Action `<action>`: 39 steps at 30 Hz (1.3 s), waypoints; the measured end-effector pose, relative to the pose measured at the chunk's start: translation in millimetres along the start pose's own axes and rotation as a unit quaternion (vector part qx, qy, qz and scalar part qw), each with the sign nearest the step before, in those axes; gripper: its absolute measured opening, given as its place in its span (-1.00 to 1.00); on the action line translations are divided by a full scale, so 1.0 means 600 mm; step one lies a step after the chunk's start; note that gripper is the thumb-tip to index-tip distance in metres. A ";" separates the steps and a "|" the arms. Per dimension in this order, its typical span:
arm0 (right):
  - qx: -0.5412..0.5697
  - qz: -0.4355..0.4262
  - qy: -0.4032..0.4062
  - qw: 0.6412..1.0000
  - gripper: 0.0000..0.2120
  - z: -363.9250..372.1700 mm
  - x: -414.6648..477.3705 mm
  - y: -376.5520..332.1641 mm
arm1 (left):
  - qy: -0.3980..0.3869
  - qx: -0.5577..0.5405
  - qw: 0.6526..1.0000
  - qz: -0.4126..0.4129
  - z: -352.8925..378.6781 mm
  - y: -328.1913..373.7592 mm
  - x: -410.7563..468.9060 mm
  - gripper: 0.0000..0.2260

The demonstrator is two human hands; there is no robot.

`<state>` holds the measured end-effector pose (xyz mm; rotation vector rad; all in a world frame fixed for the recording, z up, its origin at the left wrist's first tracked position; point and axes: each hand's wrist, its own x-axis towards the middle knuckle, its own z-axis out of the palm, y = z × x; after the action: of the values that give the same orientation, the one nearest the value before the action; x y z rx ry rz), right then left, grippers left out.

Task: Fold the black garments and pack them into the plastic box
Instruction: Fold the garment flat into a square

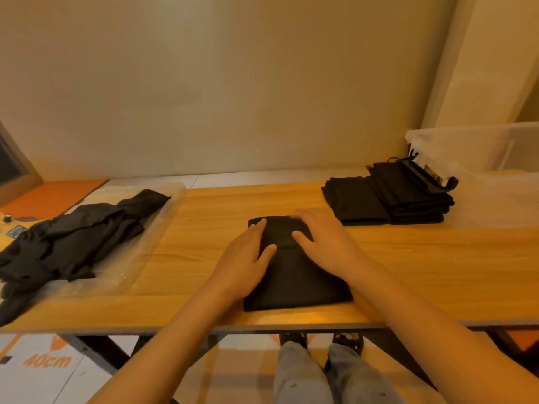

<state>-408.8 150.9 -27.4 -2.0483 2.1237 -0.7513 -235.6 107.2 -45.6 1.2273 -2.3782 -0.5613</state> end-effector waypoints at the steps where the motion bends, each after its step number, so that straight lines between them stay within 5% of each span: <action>1: -0.018 -0.023 -0.015 0.999 -0.58 0.006 -0.014 -0.014 | -0.002 0.025 0.999 0.024 0.006 0.006 -0.011 -0.47; 8: -0.122 -0.037 -0.118 0.985 -0.51 0.058 -0.070 -0.018 | -0.100 0.185 0.977 0.024 0.052 0.004 -0.044 -0.46; 18: -0.141 0.056 -0.110 0.982 -0.45 0.032 -0.098 0.020 | -0.110 0.156 0.982 0.013 0.040 0.010 -0.052 -0.44; 25: -0.118 0.012 -0.093 0.989 -0.49 0.036 0.025 -0.001 | -0.067 0.145 0.987 -0.005 0.031 0.015 0.062 -0.49; 34: -0.118 0.120 -0.116 0.979 -0.45 0.072 0.061 0.049 | -0.076 0.161 0.982 -0.056 0.058 -0.014 0.086 -0.44; 39: -0.109 0.037 -0.044 0.992 -0.44 0.029 -0.001 0.020 | 0.012 0.152 0.987 0.056 0.035 0.005 0.025 -0.45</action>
<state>-412.9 146.3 -47.8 -2.0448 2.3055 -0.4271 -256.6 99.7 -59.3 1.2017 -2.5587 -0.1507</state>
